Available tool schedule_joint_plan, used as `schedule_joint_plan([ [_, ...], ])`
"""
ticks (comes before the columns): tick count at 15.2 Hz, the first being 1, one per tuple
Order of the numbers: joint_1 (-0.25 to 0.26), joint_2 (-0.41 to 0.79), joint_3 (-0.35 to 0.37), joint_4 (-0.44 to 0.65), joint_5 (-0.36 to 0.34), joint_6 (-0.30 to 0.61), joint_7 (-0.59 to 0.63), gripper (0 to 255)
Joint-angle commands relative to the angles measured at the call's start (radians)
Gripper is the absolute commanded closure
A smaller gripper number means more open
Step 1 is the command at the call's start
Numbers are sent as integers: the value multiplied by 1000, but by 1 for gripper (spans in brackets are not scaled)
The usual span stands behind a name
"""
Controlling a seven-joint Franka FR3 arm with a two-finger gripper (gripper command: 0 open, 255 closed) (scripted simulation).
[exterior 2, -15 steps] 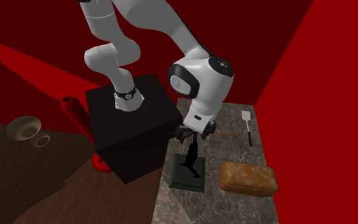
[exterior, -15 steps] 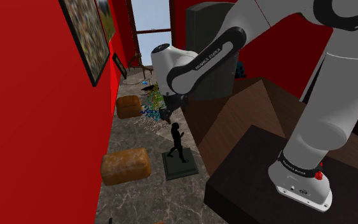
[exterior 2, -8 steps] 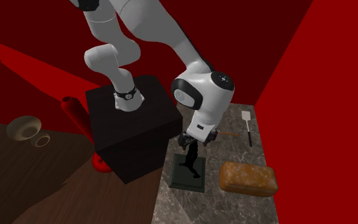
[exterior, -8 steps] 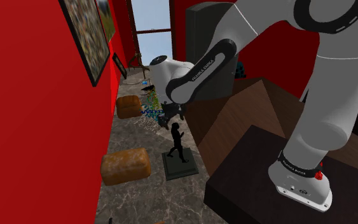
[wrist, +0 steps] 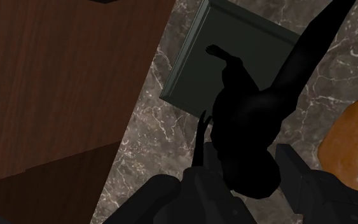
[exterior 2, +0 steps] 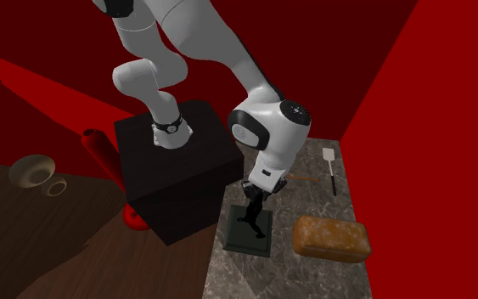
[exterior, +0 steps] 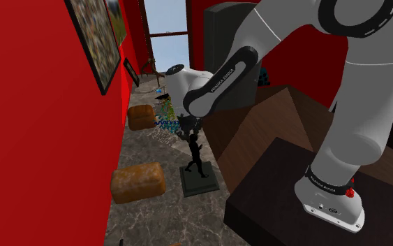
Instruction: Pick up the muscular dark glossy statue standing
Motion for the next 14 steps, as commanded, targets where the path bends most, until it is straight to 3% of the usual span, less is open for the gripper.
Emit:
schedule_joint_plan([
  [1, 1, 1, 1, -1, 0, 0, 0, 255],
  [5, 1, 2, 1, 1, 0, -1, 1, 255],
  [14, -7, -81, 15, 30, 56, -103, -48, 255],
])
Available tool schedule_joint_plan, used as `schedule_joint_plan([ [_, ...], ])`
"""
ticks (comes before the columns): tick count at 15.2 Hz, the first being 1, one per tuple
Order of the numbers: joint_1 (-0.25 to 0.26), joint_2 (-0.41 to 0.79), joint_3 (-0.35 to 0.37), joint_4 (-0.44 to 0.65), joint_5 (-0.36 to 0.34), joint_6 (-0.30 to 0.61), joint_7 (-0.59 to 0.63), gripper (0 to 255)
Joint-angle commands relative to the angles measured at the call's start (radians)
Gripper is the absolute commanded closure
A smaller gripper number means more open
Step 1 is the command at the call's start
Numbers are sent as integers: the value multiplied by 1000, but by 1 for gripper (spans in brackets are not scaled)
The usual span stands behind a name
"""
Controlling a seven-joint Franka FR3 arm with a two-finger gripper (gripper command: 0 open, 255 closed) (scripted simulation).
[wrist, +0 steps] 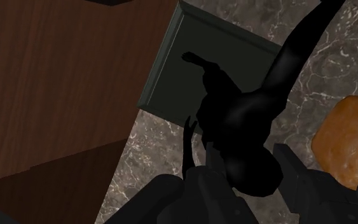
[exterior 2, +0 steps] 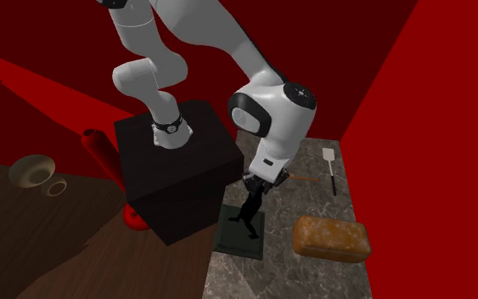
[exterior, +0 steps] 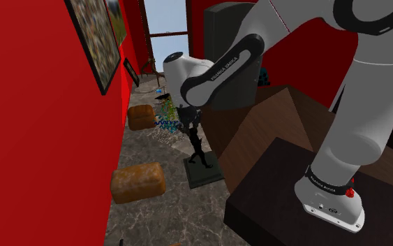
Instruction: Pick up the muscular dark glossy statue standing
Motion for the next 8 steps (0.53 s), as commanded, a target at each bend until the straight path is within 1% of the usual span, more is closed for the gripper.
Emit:
schedule_joint_plan([
  [1, -1, -16, 2, 11, 10, -24, -9, 255],
  [6, -3, -55, 6, 37, 35, -84, -32, 255],
  [8, -3, -56, 6, 37, 36, -86, -33, 255],
])
